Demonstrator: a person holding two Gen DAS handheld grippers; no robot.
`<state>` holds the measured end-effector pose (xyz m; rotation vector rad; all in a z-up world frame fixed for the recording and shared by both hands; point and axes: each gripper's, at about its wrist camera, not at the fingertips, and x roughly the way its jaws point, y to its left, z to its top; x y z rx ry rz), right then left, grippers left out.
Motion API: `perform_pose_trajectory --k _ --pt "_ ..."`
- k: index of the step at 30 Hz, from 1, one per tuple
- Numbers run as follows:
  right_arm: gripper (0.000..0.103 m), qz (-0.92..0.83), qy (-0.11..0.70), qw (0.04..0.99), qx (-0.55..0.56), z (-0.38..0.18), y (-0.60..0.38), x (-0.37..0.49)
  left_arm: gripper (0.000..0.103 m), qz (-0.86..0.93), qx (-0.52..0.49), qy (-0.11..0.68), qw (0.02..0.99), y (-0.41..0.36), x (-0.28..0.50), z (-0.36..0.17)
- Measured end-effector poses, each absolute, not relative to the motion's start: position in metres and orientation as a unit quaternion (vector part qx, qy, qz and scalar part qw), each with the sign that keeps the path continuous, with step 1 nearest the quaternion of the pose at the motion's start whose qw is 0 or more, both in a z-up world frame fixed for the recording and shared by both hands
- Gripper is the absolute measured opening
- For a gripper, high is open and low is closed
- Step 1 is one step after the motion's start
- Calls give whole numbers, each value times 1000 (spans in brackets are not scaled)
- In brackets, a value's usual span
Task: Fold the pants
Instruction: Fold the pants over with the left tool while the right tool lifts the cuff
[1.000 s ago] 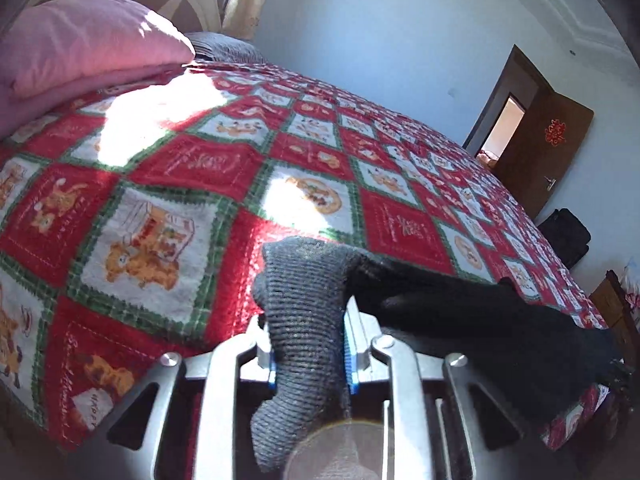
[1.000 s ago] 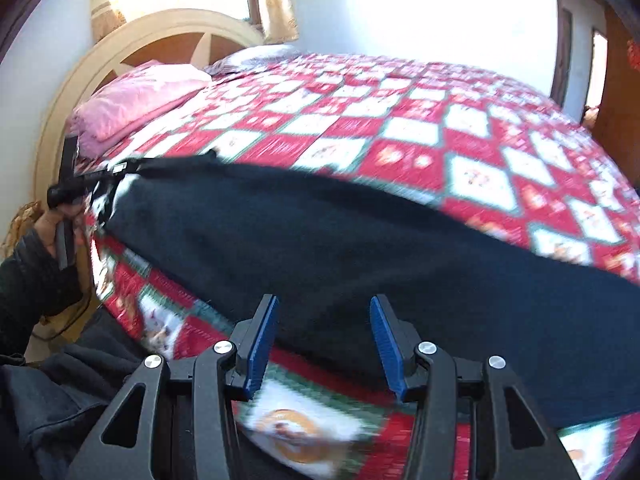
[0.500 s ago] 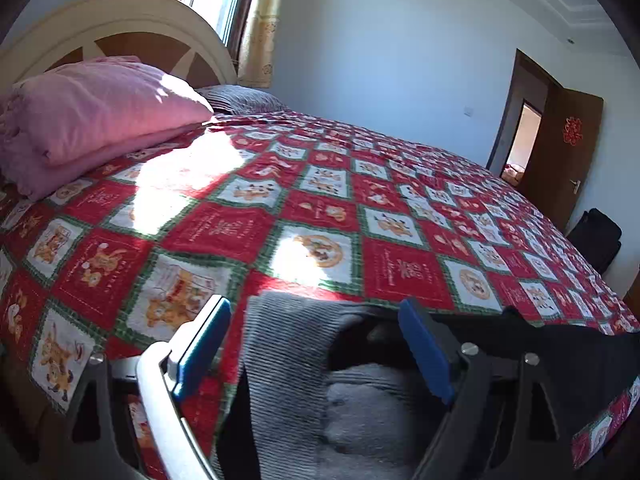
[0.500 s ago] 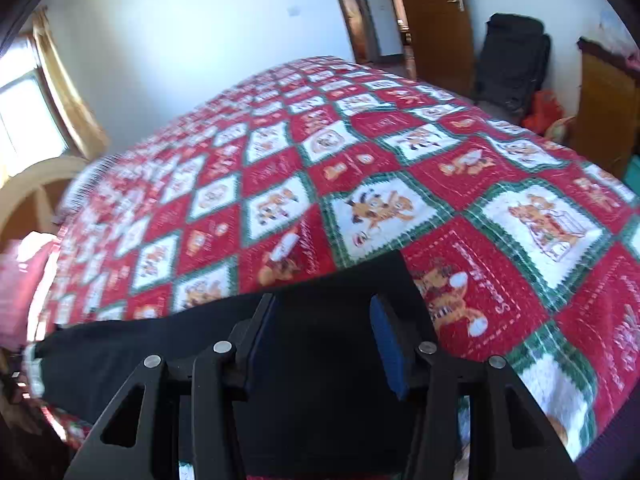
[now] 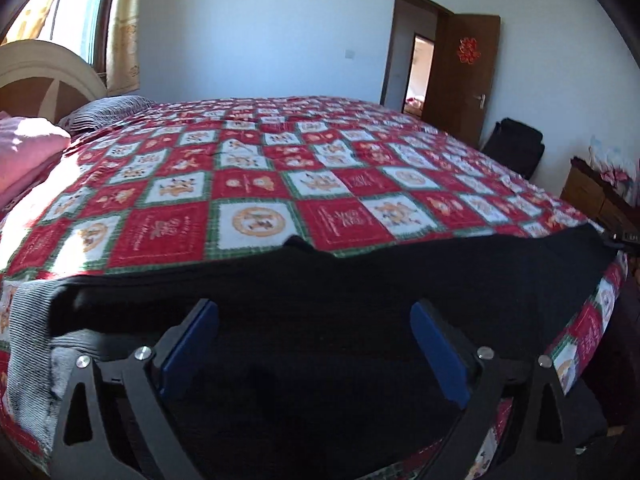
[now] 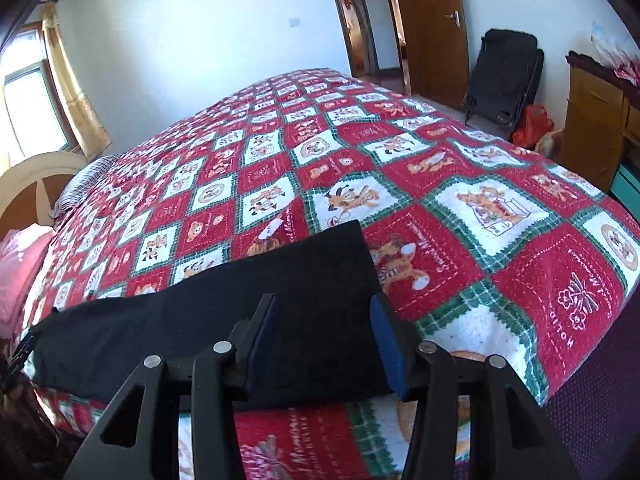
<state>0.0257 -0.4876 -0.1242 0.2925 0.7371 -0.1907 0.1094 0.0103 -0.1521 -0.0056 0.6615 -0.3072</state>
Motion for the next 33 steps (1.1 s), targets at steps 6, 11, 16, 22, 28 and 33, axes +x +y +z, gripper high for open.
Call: perform_pose_trajectory --k 6,11,16,22,28,33 --pt "50 -98 330 917 202 -114 -513 13 99 -143 12 342 929 5 109 -172" --pt "50 -76 343 908 228 -113 -528 27 99 -140 -16 335 931 11 110 -165" --pt "43 -61 375 895 232 -129 -527 46 100 -133 -31 341 930 12 114 -171" --pt "27 -52 389 896 209 -137 -521 49 103 -128 -19 329 935 9 113 -176" --pt "19 -41 382 897 221 -138 -524 46 103 -132 -30 327 935 13 115 -175" --pt "16 -40 353 907 227 -127 -515 37 103 -132 -32 328 935 14 115 -175"
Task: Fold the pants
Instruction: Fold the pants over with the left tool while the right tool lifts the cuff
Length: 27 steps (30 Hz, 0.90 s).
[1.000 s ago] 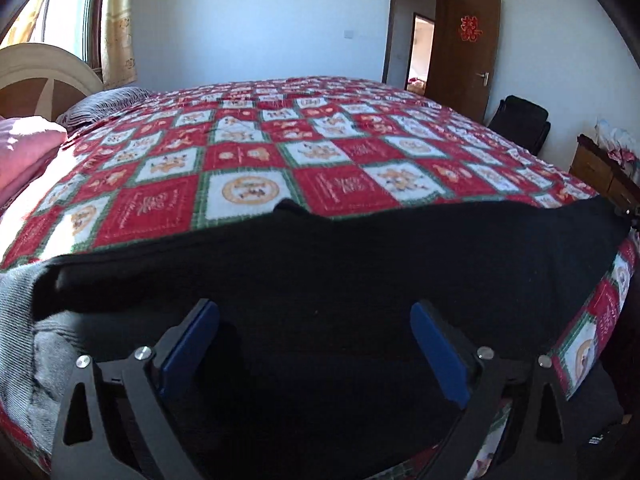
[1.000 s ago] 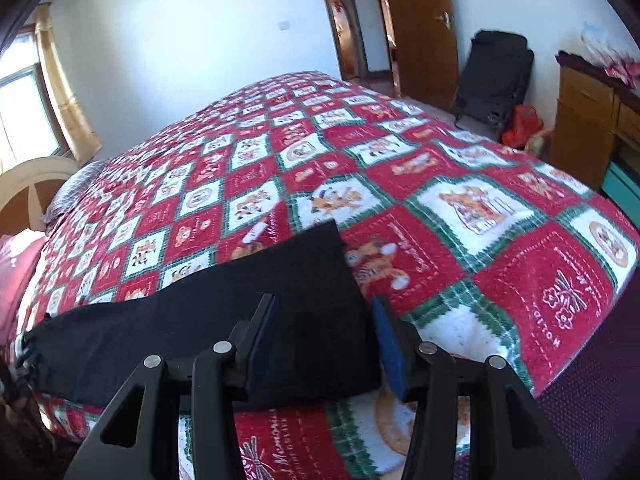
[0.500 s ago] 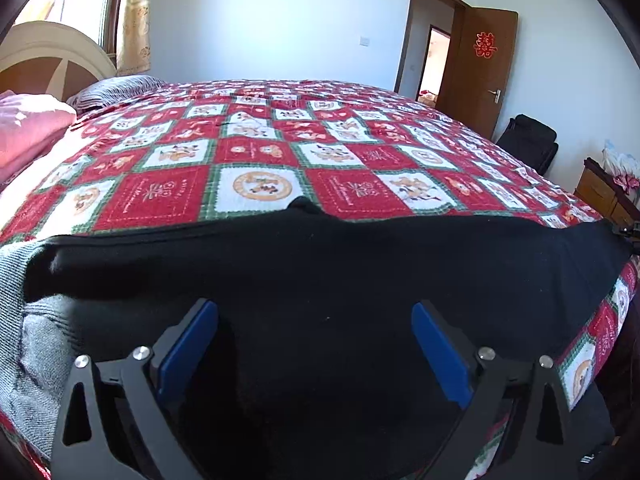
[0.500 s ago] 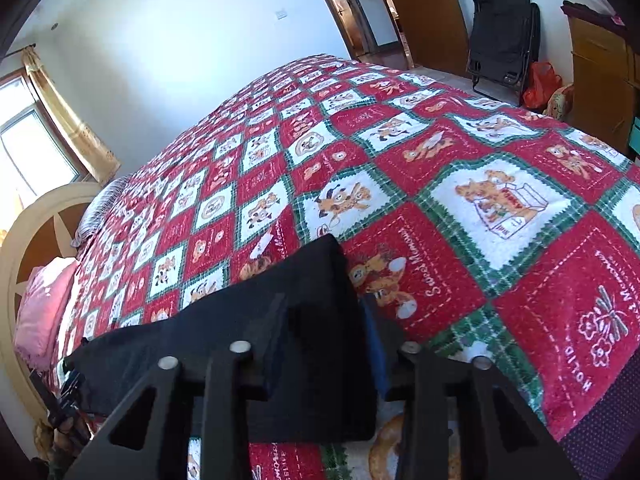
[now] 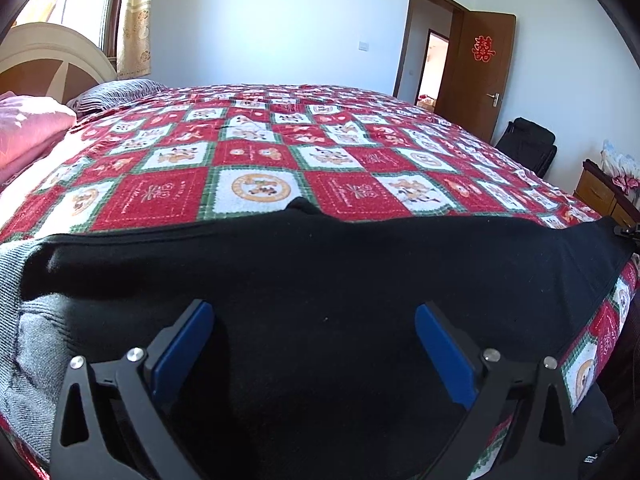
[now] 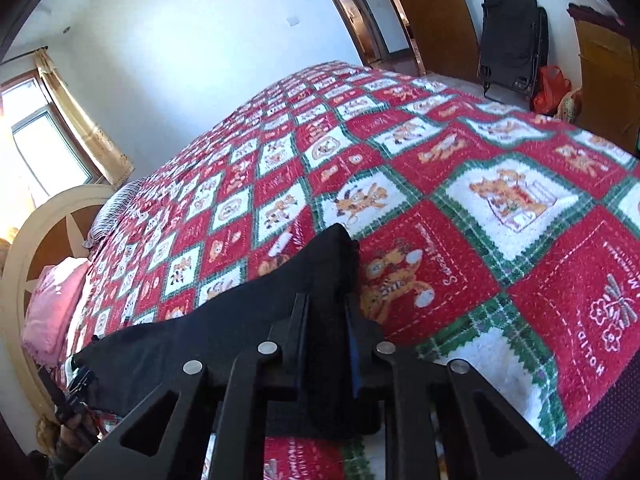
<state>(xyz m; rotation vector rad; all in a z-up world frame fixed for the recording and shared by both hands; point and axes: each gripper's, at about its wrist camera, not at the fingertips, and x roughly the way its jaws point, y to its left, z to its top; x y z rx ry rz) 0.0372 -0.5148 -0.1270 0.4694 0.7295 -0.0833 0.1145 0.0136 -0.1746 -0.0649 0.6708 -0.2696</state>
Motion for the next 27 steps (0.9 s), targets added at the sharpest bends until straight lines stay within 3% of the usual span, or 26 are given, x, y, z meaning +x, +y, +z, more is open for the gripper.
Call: perform_pose_trajectory --k 9,27 --pt "16 -22 318 929 189 -87 -465 32 103 -133 -61 332 932 19 115 -171" --pt "16 48 327 929 165 -82 -370 48 103 -142 -54 319 935 9 109 -159"
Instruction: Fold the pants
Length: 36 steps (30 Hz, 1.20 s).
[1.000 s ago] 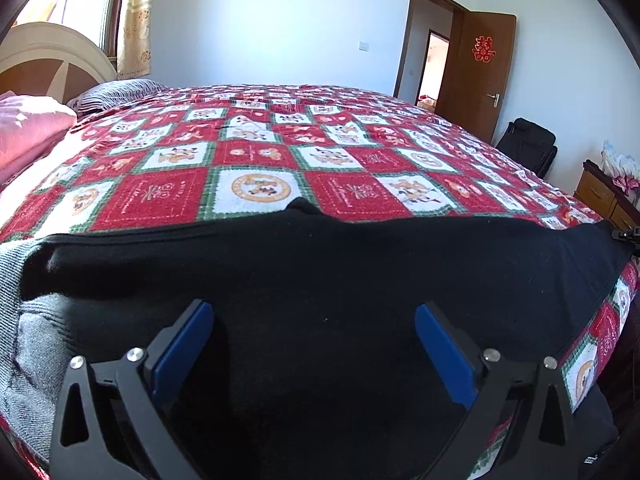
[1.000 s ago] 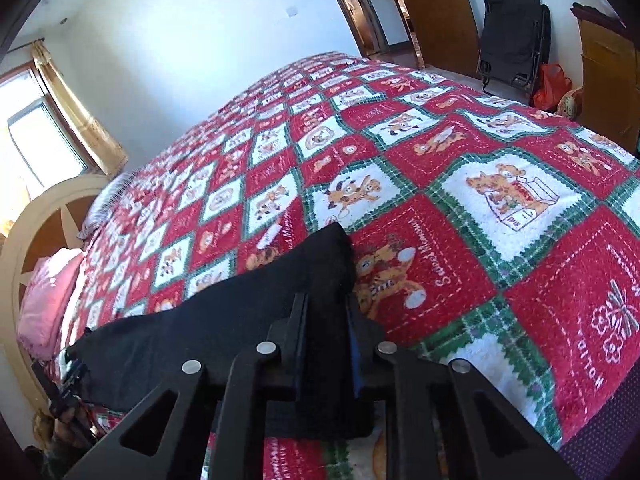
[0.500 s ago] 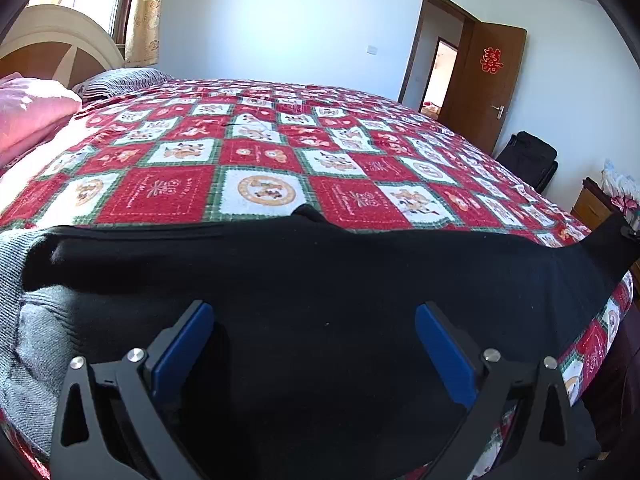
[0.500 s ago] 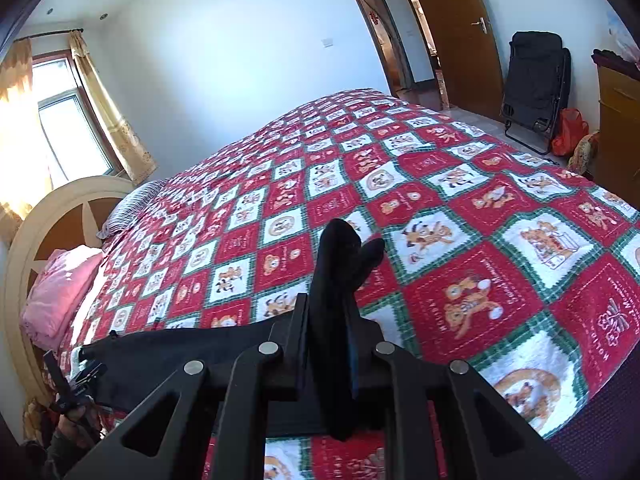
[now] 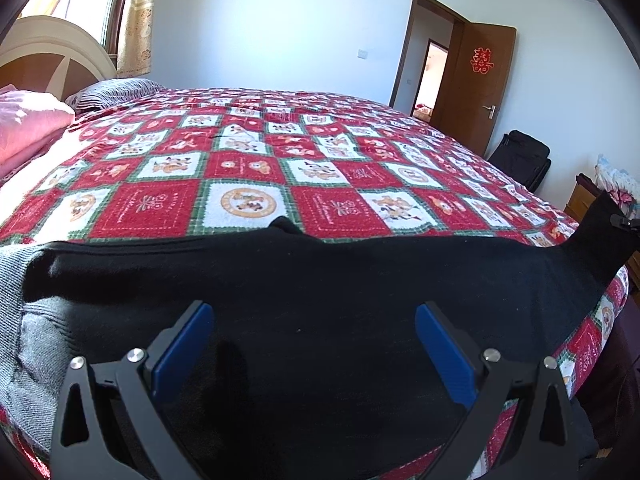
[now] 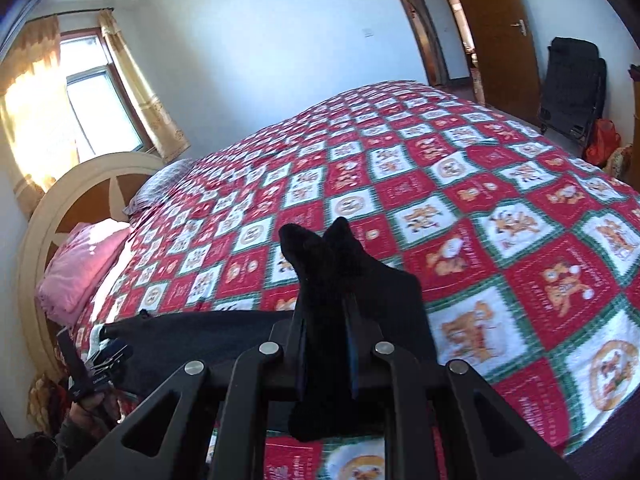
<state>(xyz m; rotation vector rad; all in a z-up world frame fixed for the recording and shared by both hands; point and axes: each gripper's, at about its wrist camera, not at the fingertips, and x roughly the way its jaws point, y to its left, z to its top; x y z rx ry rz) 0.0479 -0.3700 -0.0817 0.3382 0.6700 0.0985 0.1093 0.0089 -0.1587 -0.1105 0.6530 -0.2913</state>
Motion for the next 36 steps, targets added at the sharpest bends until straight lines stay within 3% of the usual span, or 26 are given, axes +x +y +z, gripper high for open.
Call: perform_pose_trajectory --k 25,28,30,31,36 --pt "16 131 410 899 81 -152 -238 106 103 -248 -31 317 915 -49 91 -144" --pt "23 153 440 880 90 -171 -235 117 103 -276 -23 328 903 -69 95 -146" --pt "43 177 443 871 114 -170 -239 116 103 -289 -21 337 896 -80 98 -147" --pt "46 192 434 871 128 -165 -243 112 103 -298 -19 339 892 -88 100 -146" --pt "48 155 379 901 141 -129 -284 90 102 -349 -33 352 868 -121 109 -140"
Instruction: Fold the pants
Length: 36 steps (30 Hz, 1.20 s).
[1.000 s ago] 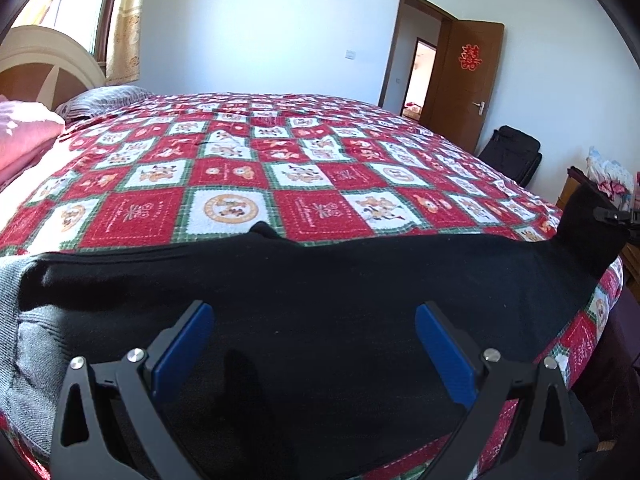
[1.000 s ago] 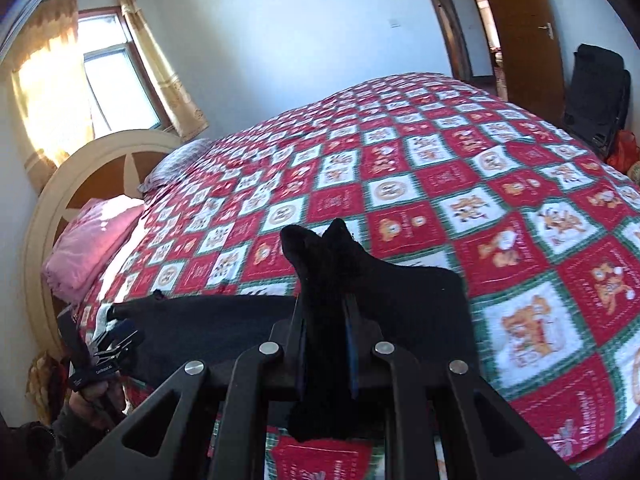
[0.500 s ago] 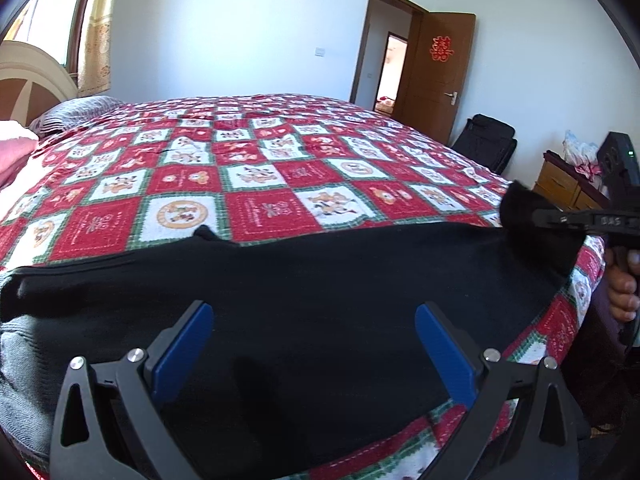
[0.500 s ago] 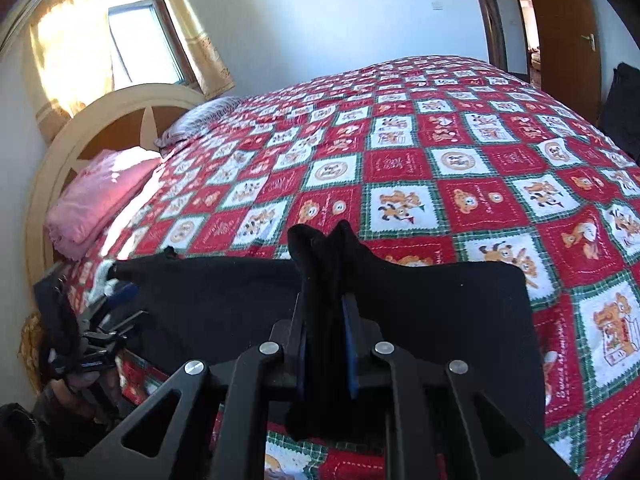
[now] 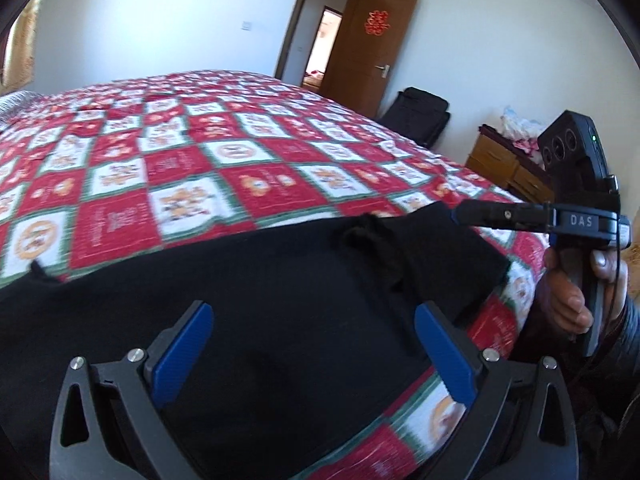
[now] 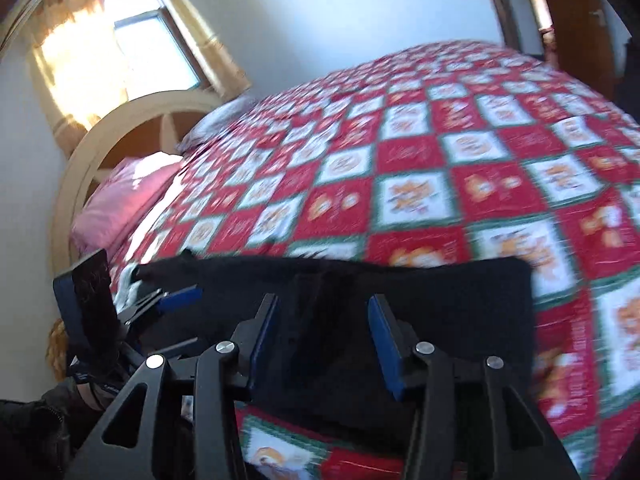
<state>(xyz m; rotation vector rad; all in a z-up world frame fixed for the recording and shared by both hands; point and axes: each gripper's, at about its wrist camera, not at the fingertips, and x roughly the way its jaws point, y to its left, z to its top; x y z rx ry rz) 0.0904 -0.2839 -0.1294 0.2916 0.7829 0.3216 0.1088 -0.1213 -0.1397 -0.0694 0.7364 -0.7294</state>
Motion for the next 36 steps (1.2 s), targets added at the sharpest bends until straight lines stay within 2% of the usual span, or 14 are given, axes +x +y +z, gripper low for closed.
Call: perform_pose_trajectory --k 1,5,9,12,13,14,21,28,36 --pt "48 135 372 907 146 -128 -294 87 99 -361 -39 357 861 -129 112 -139" --pt "49 66 352 914 188 -139 -335 83 80 -379 -56 398 833 -161 125 -146" --pt "50 53 349 912 209 -146 -350 88 63 -381 -30 414 826 -192 131 -148" --pt "50 54 334 920 199 -143 -348 85 43 -371 -26 419 829 -204 135 -148" --pt "50 54 328 923 195 -142 -346 84 27 -370 -27 422 827 -205 136 -149" --pt "50 53 323 925 192 -141 -345 83 21 -372 -28 425 825 -207 136 -150" --pt "52 39 301 932 200 -140 -351 76 14 -374 -49 406 832 -199 132 -142" --pt "53 34 298 933 199 -142 -351 75 13 -366 -83 387 842 -173 131 -122" --pt "53 36 302 935 185 -146 -345 75 13 -330 -119 420 837 -140 134 -127"
